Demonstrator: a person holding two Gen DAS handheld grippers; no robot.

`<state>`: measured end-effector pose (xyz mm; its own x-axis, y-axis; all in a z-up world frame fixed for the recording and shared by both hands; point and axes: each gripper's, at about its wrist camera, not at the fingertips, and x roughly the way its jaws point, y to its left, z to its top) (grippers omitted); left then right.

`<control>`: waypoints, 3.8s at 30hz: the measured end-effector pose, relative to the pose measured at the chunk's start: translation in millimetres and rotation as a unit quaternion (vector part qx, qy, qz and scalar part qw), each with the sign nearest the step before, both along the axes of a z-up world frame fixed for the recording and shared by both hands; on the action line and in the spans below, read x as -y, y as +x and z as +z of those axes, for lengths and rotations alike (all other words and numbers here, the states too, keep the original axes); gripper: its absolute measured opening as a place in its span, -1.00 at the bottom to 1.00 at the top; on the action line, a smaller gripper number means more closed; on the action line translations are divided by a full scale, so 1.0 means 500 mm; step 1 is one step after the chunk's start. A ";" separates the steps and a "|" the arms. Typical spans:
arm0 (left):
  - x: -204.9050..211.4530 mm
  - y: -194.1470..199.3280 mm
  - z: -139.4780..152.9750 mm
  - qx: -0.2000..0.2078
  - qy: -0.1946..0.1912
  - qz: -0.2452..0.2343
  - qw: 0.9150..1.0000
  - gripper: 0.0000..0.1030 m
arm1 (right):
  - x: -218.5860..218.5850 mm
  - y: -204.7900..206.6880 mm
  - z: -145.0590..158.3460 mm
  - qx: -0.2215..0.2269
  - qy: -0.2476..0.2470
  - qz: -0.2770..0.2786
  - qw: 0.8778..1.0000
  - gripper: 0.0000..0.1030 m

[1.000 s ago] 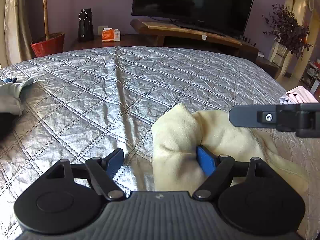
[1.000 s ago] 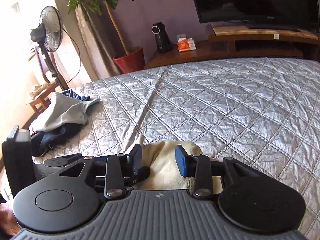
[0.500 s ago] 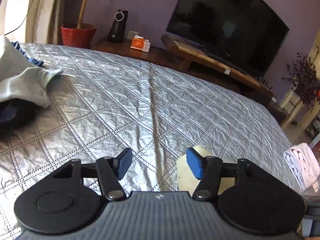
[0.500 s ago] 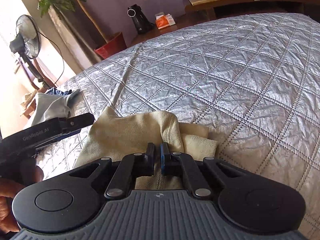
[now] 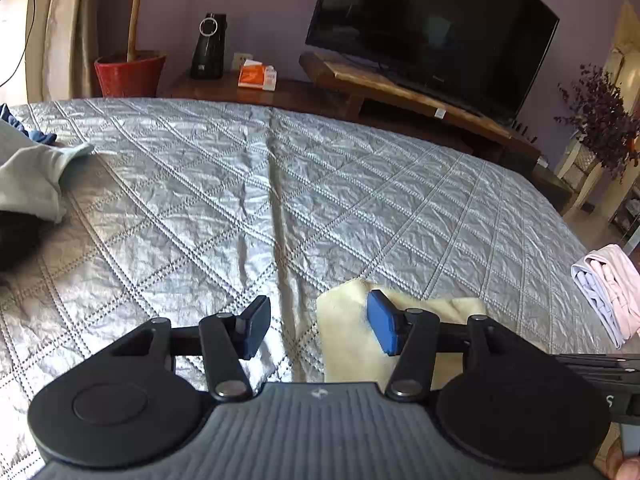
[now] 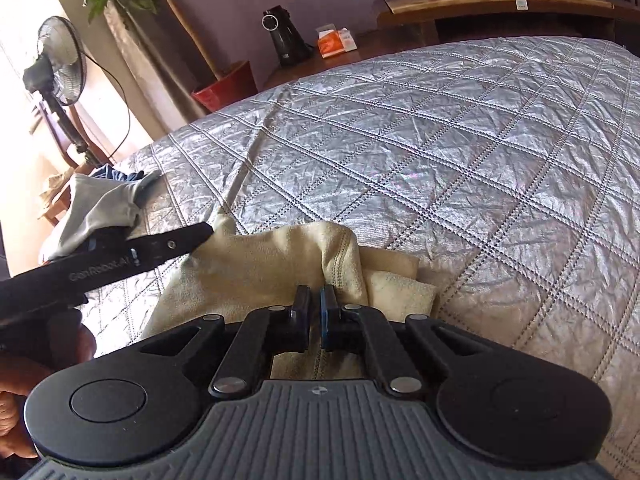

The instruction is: Fold clothes

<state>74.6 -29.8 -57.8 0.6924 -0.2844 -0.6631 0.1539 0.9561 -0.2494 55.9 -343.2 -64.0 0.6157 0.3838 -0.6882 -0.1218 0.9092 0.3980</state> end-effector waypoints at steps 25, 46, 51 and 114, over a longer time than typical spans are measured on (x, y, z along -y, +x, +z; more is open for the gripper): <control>0.006 -0.031 0.005 -0.004 0.043 -0.011 0.999 -0.98 | 0.009 0.001 -0.003 -0.002 0.014 0.000 1.000 -0.92; 0.074 -0.080 0.025 0.010 0.067 -0.092 0.993 -0.88 | 0.158 -0.050 0.015 -0.042 0.160 -0.112 0.980 0.31; 0.066 -0.072 0.028 -0.004 0.056 -0.089 0.994 -0.88 | 0.195 -0.094 -0.024 -0.120 0.217 -0.108 0.963 0.48; -0.050 -0.168 0.055 0.015 -0.017 -0.039 0.999 -0.87 | 0.639 -0.176 -0.066 0.125 0.311 -0.494 0.802 -0.32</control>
